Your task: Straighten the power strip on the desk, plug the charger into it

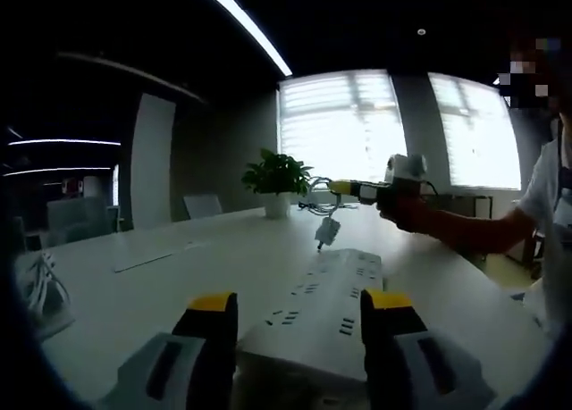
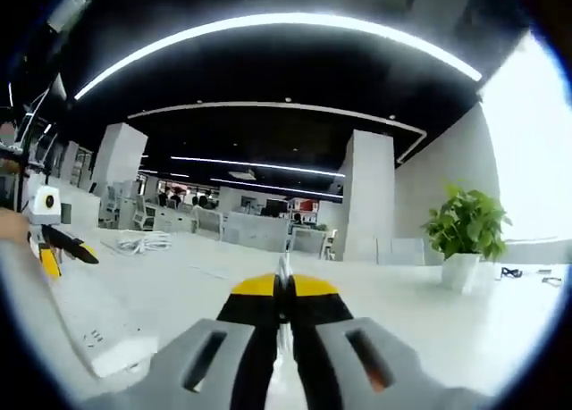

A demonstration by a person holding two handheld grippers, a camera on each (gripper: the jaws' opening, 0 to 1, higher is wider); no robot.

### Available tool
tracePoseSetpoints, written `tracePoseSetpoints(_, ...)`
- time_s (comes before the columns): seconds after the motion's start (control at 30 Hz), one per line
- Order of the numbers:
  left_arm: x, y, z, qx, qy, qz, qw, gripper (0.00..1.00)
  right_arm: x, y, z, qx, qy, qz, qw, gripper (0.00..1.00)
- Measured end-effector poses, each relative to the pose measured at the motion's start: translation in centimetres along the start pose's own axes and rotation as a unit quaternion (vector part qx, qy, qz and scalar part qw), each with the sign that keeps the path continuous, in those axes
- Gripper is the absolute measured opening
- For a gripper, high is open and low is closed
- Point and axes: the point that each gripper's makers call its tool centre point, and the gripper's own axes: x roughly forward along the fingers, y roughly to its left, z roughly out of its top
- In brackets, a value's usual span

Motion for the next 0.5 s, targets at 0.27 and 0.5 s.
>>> tracePoseSetpoints(0.27, 0.0, -0.2, 0.7, -0.013, -0.020, -0.005, 0.9997, 0.59, 2.9, 0.6, 0.3, 0.033, -0.009, 0.028, 0.9990, 0.03)
tracePoseSetpoints(0.5, -0.1, 0.2, 1.3, -0.020, -0.035, -0.001, 0.9992, 0.61, 4.3, 1.5, 4.6, 0.028, -0.057, 0.047, 0.9969, 0.03)
